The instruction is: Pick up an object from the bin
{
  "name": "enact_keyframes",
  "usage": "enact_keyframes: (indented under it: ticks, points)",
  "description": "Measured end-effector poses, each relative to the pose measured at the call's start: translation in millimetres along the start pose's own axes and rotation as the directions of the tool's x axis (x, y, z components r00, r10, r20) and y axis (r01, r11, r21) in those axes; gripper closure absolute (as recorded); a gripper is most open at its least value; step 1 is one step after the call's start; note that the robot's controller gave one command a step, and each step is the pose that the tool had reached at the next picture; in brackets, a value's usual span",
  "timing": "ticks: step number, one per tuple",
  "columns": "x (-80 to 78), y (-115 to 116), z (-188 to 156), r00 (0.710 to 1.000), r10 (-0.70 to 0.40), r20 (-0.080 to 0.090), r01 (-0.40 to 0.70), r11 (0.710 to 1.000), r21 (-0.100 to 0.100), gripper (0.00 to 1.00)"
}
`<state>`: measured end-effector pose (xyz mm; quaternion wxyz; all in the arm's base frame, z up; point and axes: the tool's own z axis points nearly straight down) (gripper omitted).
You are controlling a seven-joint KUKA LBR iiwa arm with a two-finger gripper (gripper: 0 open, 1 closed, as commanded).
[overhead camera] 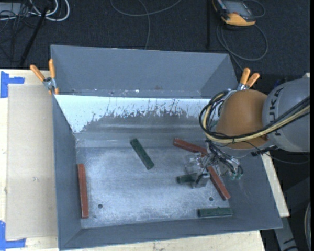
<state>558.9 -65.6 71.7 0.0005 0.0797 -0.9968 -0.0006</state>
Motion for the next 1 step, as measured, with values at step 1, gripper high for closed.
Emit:
enact_keyframes:
  ticks: [1]
  points:
    - [-21.9,22.9,-165.3,1.0,0.011,0.01,-0.011,1.0,0.003,1.0]
